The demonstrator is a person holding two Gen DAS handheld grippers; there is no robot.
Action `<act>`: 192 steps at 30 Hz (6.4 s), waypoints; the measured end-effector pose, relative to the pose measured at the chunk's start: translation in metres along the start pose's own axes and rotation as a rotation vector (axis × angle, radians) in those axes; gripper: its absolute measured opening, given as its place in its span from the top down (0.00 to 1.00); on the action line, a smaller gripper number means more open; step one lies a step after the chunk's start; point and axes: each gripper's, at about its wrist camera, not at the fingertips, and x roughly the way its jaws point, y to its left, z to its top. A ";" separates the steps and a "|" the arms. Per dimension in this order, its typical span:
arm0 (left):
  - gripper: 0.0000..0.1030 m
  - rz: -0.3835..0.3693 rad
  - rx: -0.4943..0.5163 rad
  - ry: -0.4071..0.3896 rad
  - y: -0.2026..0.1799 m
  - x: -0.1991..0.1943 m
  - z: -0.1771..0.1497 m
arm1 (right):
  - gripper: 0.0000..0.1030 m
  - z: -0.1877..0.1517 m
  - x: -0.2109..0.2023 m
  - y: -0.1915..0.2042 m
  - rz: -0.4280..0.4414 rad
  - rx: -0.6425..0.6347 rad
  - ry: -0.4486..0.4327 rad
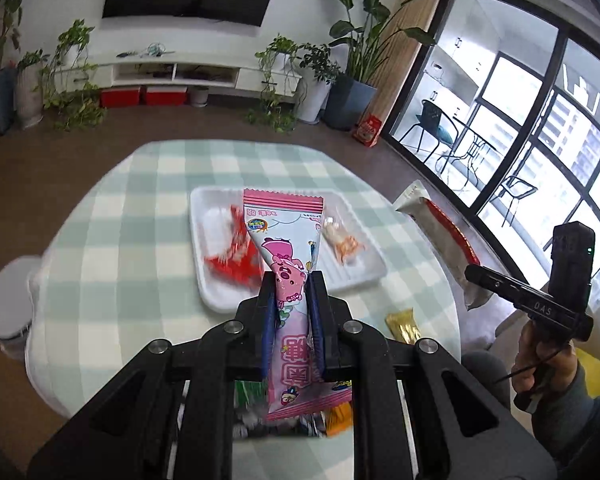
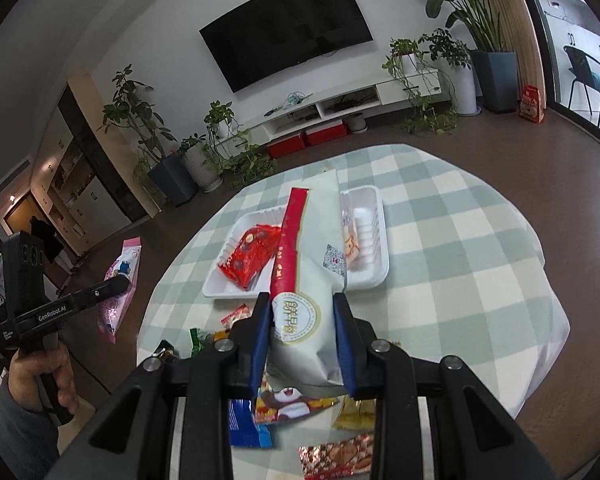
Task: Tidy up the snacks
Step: 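Carry the pink packet with the left tool while the right tool carries the bread bag to the tray, then open the left tool in the tray while the right tool releases the bread bag, then grasp the black coffee-print bar with the left tool while the right tool reaches the red-gold wrapper, then lift the black bar with the left tool while the right tool grasps the red-gold wrapper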
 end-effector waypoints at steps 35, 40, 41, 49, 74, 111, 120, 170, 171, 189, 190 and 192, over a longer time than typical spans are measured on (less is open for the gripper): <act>0.86 0.057 0.052 0.248 0.008 0.267 0.043 | 0.69 0.043 0.201 -0.017 -0.056 -0.108 0.255; 0.85 0.061 0.060 0.248 0.008 0.272 0.039 | 0.69 0.040 0.205 -0.018 -0.063 -0.112 0.266; 0.85 0.062 0.061 0.247 0.007 0.271 0.038 | 0.69 0.039 0.206 -0.018 -0.063 -0.111 0.271; 0.85 0.078 0.063 0.248 0.009 0.271 0.037 | 0.69 0.032 0.208 -0.017 -0.063 -0.118 0.286; 0.23 0.095 0.040 0.143 0.004 0.214 0.044 | 0.57 0.046 0.185 -0.015 -0.081 -0.147 0.220; 0.00 0.085 0.333 0.064 -0.010 -0.031 -0.144 | 0.06 -0.090 -0.032 -0.052 0.126 0.238 0.068; 0.00 0.023 0.449 0.202 -0.009 -0.011 -0.133 | 0.06 -0.115 -0.022 -0.030 0.175 0.164 0.155; 0.70 -0.051 0.491 0.642 -0.020 0.096 -0.165 | 0.12 -0.107 0.019 0.000 0.099 -0.569 0.409; 0.71 -0.049 0.477 0.633 -0.022 0.095 -0.169 | 0.17 -0.106 0.024 -0.001 0.104 -0.590 0.437; 0.73 -0.054 0.272 0.519 -0.020 0.047 -0.202 | 0.45 -0.119 0.059 0.000 0.113 -0.772 0.642; 0.73 -0.055 0.266 0.515 -0.019 0.046 -0.203 | 0.46 -0.118 0.060 0.000 0.113 -0.776 0.648; 0.73 -0.059 0.251 0.505 -0.018 0.045 -0.203 | 0.53 -0.117 0.062 0.001 0.114 -0.783 0.656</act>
